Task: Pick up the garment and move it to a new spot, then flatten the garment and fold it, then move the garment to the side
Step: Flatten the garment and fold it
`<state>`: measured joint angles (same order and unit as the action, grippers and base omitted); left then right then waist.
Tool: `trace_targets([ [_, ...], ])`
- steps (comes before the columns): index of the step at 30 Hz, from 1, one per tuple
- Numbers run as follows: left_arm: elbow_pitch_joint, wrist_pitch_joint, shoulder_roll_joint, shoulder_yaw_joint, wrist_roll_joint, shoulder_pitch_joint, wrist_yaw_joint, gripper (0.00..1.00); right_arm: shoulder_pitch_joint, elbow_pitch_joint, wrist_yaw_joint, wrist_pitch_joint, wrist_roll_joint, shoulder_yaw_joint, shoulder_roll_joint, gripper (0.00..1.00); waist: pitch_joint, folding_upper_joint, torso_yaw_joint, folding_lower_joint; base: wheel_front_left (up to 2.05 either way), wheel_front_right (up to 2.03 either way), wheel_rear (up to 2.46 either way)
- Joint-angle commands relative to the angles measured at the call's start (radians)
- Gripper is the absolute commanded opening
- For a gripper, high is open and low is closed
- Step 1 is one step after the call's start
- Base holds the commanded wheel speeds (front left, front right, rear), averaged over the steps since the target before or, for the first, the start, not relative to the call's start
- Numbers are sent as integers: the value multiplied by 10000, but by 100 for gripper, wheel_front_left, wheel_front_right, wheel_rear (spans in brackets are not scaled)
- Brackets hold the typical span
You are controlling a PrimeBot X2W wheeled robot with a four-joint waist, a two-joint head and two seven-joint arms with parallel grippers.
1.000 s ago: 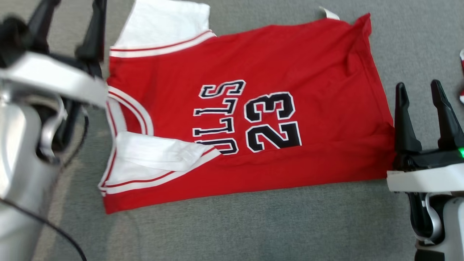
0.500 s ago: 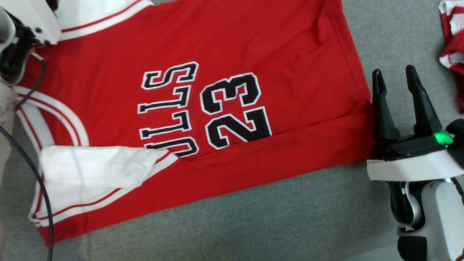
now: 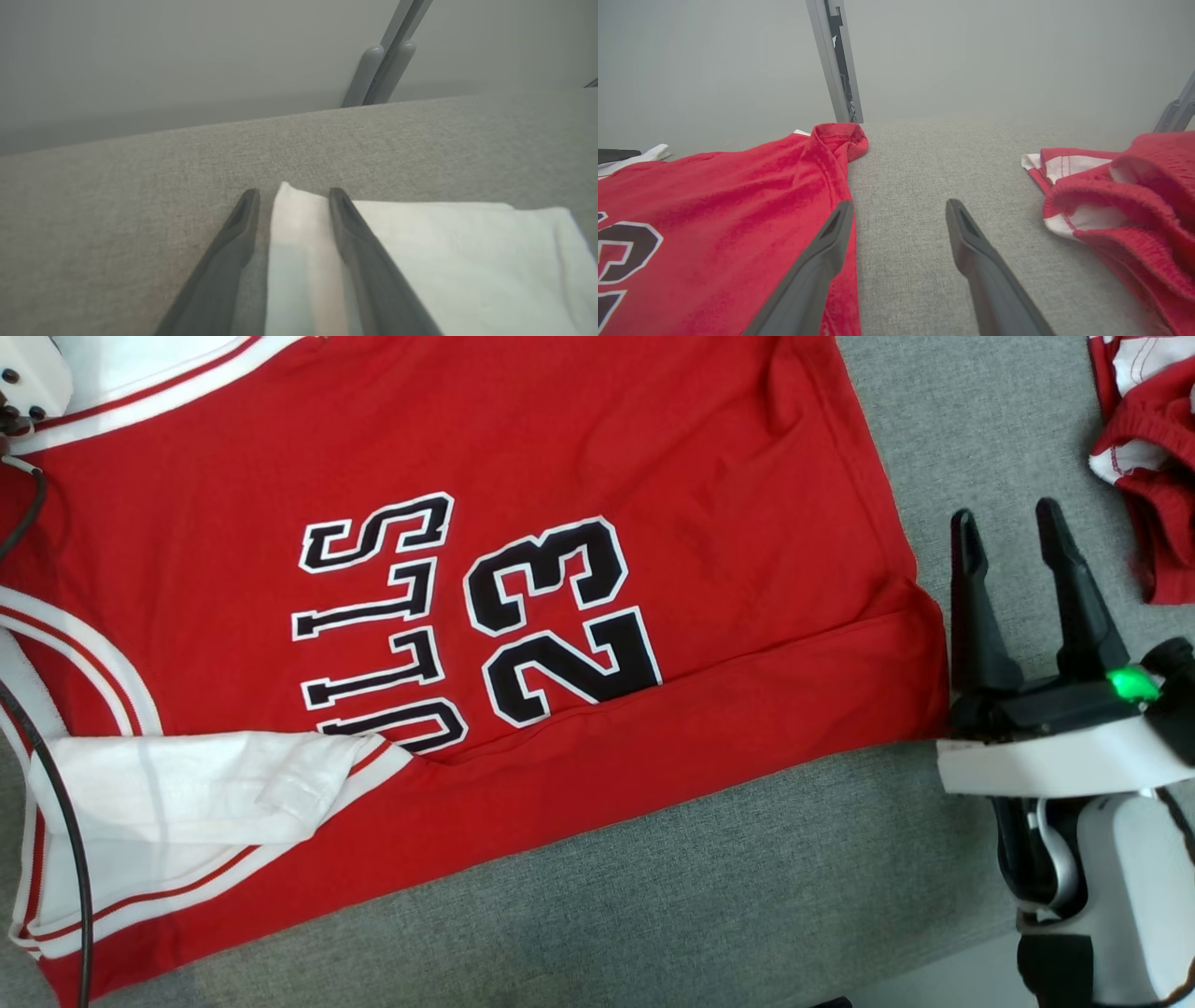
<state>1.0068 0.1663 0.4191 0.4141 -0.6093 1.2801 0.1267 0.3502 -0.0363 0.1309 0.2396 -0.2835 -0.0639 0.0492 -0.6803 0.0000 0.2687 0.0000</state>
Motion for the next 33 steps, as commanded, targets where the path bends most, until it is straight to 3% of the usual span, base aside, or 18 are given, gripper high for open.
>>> trace_targets([
  [1, 364, 60, -108, 168, -4, -324, 34, 0, 289, 69, -3, 90, 62, 78, 25, 100, 7, 0, -10, 0, 0, 0, 0],
  [6, 554, -374, -273, 376, 22, -122, 50, 0, 1483, -304, -3, -211, 61, 364, 205, 100, 76, 0, -194, 0, 0, 0, 0],
  [12, 541, -610, -740, 798, -86, 231, 49, 0, 3919, -2251, -2, -691, -429, 384, 816, 100, 75, 0, -748, 0, 0, 0, 0],
  [19, 292, -873, -1280, 1480, -322, 572, 41, 0, 6009, -5152, -3, -1167, -1007, -944, 1370, 100, 42, 0, -1458, 0, 0, 0, 0],
  [25, 165, -1019, -1393, 2041, -565, 769, 42, 0, 6954, -6619, -3, -2241, -1927, -2450, 1821, 100, 88, 0, -1690, 0, 0, 0, 0],
  [26, 156, -1024, -1386, 2115, -626, 813, 42, 0, 7076, -6732, -3, -2444, -2078, -2674, 1930, 81, 101, 0, -1705, 0, 0, 0, 0],
  [28, 110, -1057, -1349, 2245, -751, 889, 42, 0, 7291, -6862, -3, -2854, -2425, -3107, 2135, 19, 127, 0, -1720, 0, 0, 0, 0],
  [29, 101, -1073, -1324, 2299, -808, 903, 42, 0, 7429, -6859, -3, -2938, -2543, -3309, 2262, 0, 141, 0, -1728, 0, 0, 0, 0],
  [33, 53, -1225, -1174, 2471, -1041, 1019, 42, 0, 7824, -6816, -3, -3309, -3261, -4001, 2678, 0, 204, 0, -1773, 0, 0, 0, 0],
])
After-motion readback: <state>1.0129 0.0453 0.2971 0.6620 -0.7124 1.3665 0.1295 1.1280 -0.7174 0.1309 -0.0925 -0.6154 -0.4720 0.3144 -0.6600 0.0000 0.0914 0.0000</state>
